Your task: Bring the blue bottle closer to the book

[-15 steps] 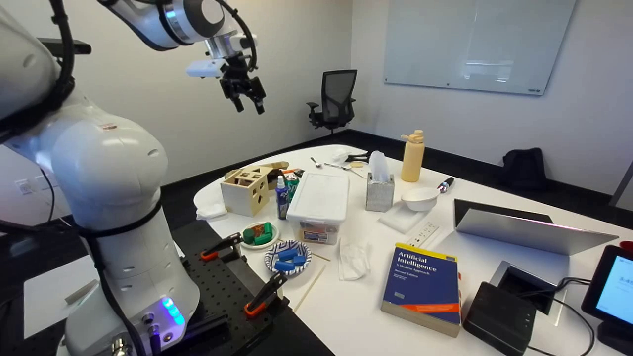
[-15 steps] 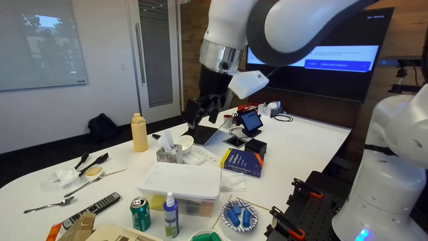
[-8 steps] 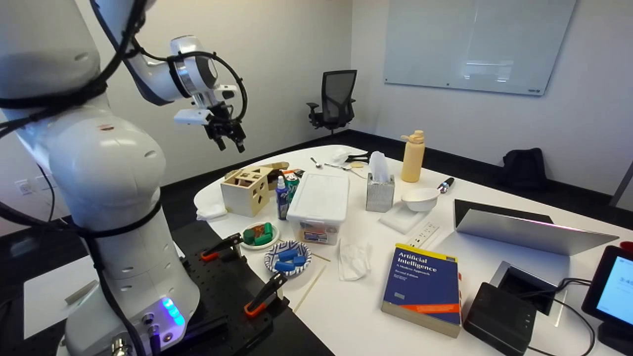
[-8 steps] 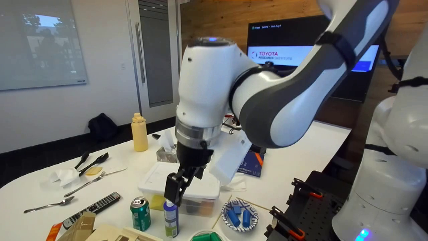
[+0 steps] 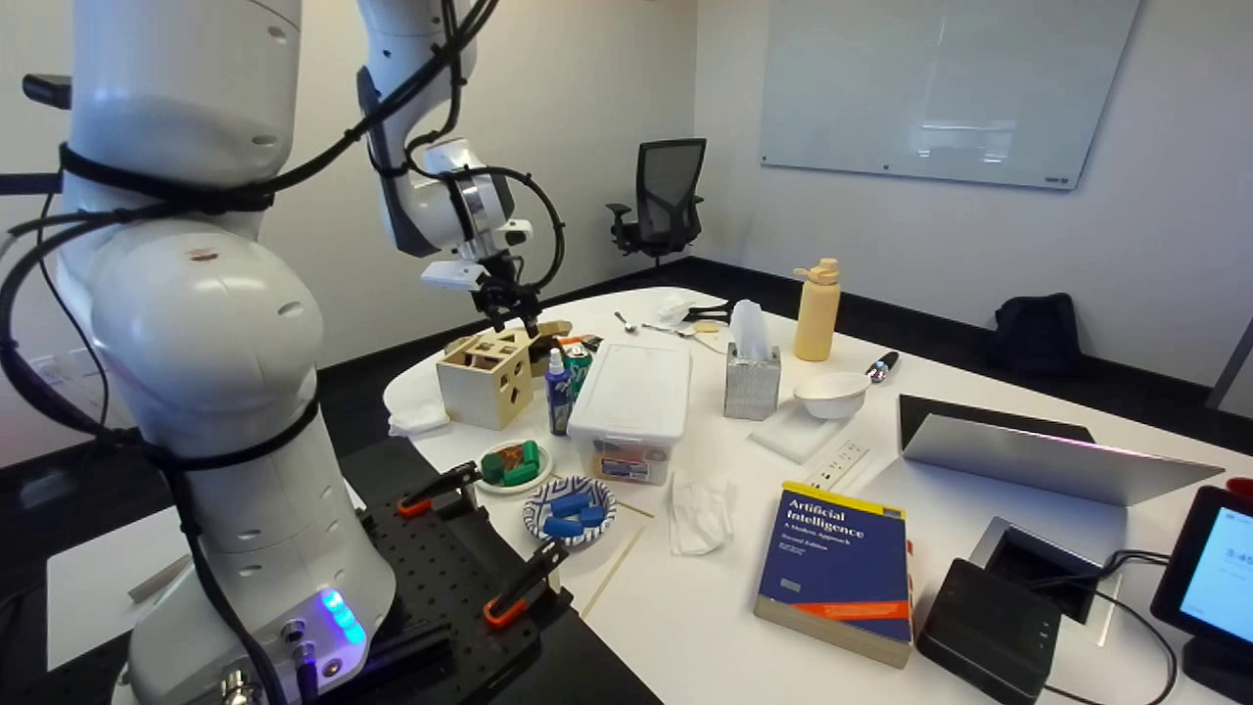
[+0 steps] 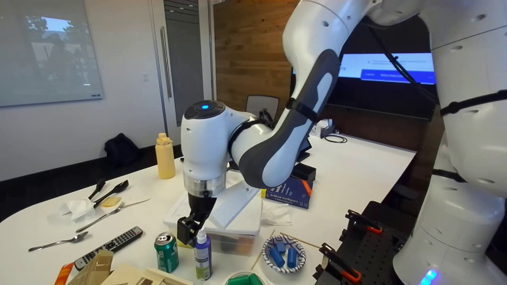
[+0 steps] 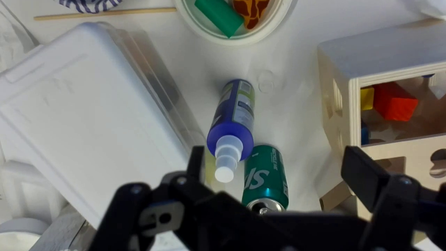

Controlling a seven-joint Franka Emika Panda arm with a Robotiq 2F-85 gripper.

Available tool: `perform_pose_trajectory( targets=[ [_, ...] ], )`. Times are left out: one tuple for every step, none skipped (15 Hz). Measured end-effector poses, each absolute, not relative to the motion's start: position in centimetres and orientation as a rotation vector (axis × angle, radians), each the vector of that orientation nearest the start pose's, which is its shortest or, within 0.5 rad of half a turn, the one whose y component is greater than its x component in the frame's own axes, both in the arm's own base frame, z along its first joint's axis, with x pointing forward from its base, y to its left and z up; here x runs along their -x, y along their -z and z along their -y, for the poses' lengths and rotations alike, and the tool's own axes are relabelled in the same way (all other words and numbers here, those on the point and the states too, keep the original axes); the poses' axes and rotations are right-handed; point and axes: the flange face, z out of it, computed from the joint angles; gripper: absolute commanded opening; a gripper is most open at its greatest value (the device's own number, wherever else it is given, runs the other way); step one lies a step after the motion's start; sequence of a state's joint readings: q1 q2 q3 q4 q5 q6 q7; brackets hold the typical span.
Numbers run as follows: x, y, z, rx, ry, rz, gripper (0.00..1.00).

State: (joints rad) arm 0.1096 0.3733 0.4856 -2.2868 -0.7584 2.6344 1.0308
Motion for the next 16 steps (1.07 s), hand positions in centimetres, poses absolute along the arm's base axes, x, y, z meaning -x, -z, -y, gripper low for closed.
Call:
perform_pose_trajectory(
  targets=[
    [-43.4, -19.7, -31.9, 3.201, 0.287, 0.292, 1.00],
    [-44.2, -18.6, -32.1, 3.200, 0.263, 0.266, 1.00],
    [-44.9, -17.6, -32.4, 3.206, 0.246, 0.237, 1.00],
    [-45.5, -16.8, -32.7, 3.212, 0.231, 0.211, 1.00],
    [-46.0, -16.4, -33.1, 3.214, 0.220, 0.177, 1.00],
    [-46.5, -16.1, -33.4, 3.216, 0.215, 0.145, 1.00],
    [-46.9, -16.0, -33.5, 3.217, 0.214, 0.120, 1.00],
    [-47.3, -16.1, -33.4, 3.220, 0.217, 0.090, 1.00],
    [-47.7, -16.1, -33.3, 3.223, 0.220, 0.058, 1.00],
    [-48.1, -16.1, -33.0, 3.225, 0.220, 0.026, 1.00],
    [-48.4, -16.1, -32.6, 3.227, 0.218, -0.003, 1.00],
    [-48.7, -16.1, -32.2, 3.230, 0.215, -0.025, 1.00],
    [-49.0, -16.0, -31.8, 3.233, 0.212, -0.048, 1.00],
    [-49.2, -15.9, -31.4, 3.236, 0.208, -0.071, 1.00],
    [-49.4, -15.7, -31.0, 3.238, 0.203, -0.088, 1.00],
    [-49.5, -15.5, -30.8, 3.240, 0.196, -0.103, 1.00]
  ],
)
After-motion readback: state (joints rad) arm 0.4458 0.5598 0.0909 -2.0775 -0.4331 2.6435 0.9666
